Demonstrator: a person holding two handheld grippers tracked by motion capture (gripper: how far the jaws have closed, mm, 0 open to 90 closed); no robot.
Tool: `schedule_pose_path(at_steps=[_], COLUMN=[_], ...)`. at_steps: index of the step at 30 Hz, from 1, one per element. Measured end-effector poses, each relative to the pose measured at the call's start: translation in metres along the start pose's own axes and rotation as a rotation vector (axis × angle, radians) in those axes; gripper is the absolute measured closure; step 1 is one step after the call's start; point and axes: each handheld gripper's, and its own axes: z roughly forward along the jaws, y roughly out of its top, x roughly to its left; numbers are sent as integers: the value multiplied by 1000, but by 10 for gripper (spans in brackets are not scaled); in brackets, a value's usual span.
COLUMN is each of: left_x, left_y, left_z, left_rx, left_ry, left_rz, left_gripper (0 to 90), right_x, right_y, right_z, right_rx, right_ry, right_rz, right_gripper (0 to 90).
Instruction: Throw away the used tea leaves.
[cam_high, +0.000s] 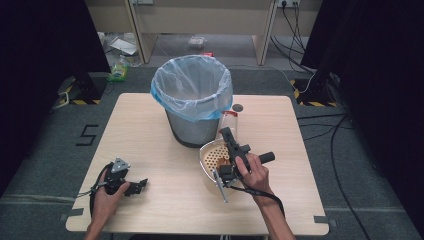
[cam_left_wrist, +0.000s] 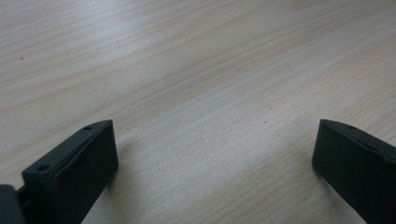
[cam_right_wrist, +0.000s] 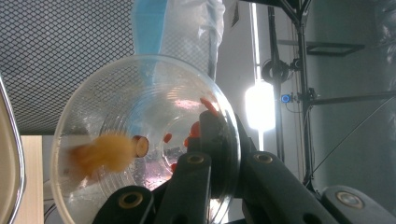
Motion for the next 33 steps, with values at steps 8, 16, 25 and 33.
schedule_pose_path(at_steps=[8,16,25,33], left_x=[0,0,0,0], left_y=[0,0,0,0], left_z=[0,0,0,0], left_rx=[0,0,0,-1], left_ry=[0,0,0,2], left_rz=[0,0,-1,-3], left_gripper=[0,0,0,0], right_x=[-6,0,-18,-29], right_y=[1,3,-15,-40], right_z=[-3,4,13,20], right_rx=[-37,3,76,147], right_ry=[-35,8,101,193], right_rz=[8,2,330,616], right_gripper=[900,900,900,900])
